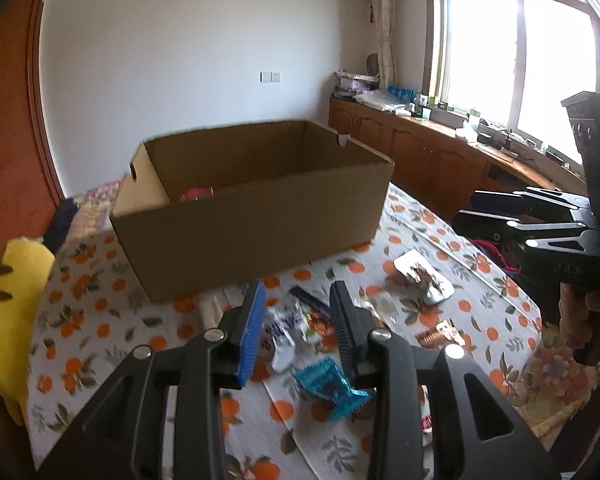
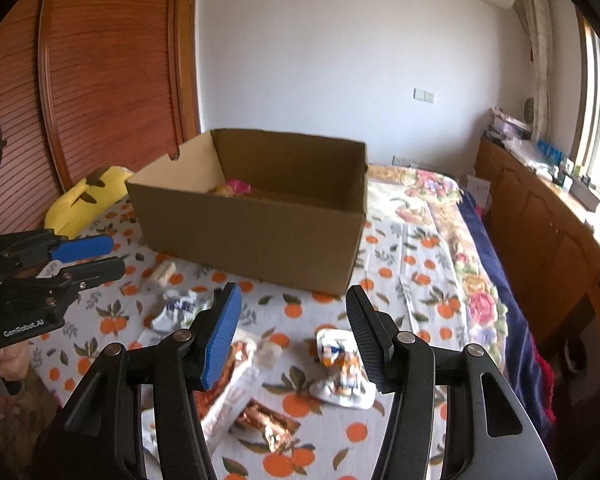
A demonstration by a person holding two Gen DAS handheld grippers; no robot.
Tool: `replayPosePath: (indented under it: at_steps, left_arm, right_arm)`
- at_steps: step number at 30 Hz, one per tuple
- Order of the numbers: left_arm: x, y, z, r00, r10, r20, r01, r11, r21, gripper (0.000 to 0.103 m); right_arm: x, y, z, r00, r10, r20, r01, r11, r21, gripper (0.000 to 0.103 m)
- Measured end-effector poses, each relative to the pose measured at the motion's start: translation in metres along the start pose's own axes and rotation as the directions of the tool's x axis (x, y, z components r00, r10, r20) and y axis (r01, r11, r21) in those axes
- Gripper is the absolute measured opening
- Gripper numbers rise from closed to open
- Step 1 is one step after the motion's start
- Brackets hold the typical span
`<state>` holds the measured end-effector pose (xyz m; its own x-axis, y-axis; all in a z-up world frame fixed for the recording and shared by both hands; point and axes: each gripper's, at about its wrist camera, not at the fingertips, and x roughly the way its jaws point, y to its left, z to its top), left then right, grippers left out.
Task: Organize snacks
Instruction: 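Move both open grippers back toward the remaining snacks on the table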
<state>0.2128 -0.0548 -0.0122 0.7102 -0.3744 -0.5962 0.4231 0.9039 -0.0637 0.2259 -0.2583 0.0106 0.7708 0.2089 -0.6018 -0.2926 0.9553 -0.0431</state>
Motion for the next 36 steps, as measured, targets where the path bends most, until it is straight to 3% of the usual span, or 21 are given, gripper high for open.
replayPosePath:
  at_steps: [9,25,28,36]
  left_arm:
    - [0.014,-0.005,-0.032,0.996,-0.032,-0.078,0.028,0.998,-0.063,0.035]
    - [0.051,-0.018,-0.057,0.979,-0.058,-0.193,0.033,0.991,-0.130,0.039]
    - [0.058,-0.018,-0.063,0.974,-0.056,-0.218,0.028,0.991,-0.132,0.042]
    - [0.060,-0.029,-0.069,0.981,0.001,-0.192,-0.012,0.998,-0.060,0.046]
  right_arm:
    - [0.007,-0.003,-0.030,0.999,0.013,-0.053,-0.010,0.999,0.039,0.055]
    - [0.030,0.022,-0.068,0.989,0.100,-0.113,-0.090,0.991,0.096,0.055]
    - [0.033,0.027,-0.072,0.988,0.109,-0.106,-0.098,0.990,0.098,0.055]
    - [0.050,0.035,-0.081,0.990,0.111,-0.089,-0.101,0.990,0.102,0.055]
